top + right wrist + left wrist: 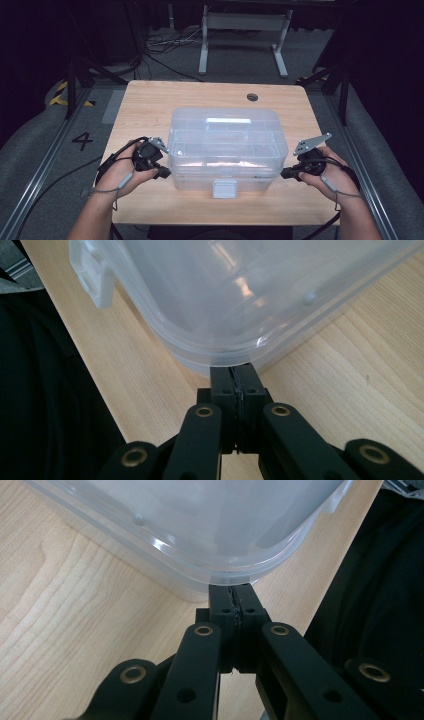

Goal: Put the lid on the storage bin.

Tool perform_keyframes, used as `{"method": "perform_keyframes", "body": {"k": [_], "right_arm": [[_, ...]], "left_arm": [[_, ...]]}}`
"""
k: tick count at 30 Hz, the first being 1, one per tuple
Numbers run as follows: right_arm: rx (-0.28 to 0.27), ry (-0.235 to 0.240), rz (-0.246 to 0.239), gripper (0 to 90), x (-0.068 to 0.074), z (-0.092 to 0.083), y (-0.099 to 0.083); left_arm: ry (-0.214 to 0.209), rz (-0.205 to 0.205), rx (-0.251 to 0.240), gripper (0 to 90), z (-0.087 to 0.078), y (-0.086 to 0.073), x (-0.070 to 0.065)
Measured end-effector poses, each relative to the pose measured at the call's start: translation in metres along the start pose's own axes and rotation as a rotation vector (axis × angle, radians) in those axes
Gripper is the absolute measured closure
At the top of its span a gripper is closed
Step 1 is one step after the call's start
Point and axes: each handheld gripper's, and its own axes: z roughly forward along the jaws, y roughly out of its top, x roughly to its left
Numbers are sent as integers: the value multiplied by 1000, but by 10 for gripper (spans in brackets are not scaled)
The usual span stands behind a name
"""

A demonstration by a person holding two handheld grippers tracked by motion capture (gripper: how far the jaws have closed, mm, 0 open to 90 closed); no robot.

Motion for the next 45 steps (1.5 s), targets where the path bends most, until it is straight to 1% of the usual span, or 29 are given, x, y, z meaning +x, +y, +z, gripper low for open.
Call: {"method": "perform_keyframes", "body": {"k": [4, 5, 7, 9, 10, 12, 16, 22, 27, 31, 34, 36, 38, 40, 41, 44, 45], "right_arm": [[12, 0, 8, 896, 0, 0, -1], [17, -4, 3, 895, 0, 0, -1], [33, -19, 1, 891, 0, 1, -2], [48, -21, 1, 894, -1, 2, -2], [46, -21, 1, 890, -1, 2, -3], [43, -21, 6, 890, -2, 2, -3], [46, -20, 8, 889, -3, 3, -4], [20, -9, 20, 881, -4, -2, -5], [-14, -8, 15, 880, -6, -8, -4], [-47, -6, 17, 879, -8, -14, -3], [-82, -7, 18, 879, -10, -20, -2], [-108, -17, 20, 876, -12, -24, -3], [-141, -28, 27, 876, -14, -29, -3], [-186, -45, 34, 871, -16, -35, -3], [-202, -50, 37, 868, -17, -36, -3], [-258, -87, 45, 851, -21, -43, -5], [-275, -93, 54, 845, -23, -44, -5]], "left_arm": [[-1, 3, 8, 894, 0, -1, 1], [-3, 2, 14, 895, 0, -1, 1], [6, -4, 27, 892, 1, -2, 2], [6, -6, 31, 892, 3, -3, 2], [0, -4, 31, 892, 3, -3, 3], [5, -7, 32, 891, 3, -3, 3], [0, -8, 31, 888, 2, -4, 3], [0, -21, 17, 871, 0, -6, 5], [17, -37, -31, 876, -10, -12, 7], [47, -47, -84, 886, -19, -17, 10], [66, -72, -148, 886, -30, -23, 14], [79, -87, -181, 885, -35, -26, 15], [88, -115, -217, 884, -40, -30, 16], [99, -131, -245, 881, -43, -33, 18], [108, -142, -264, 879, -44, -34, 19], [163, -175, -306, 860, -49, -38, 25], [180, -178, -325, 855, -50, -39, 28]]}}
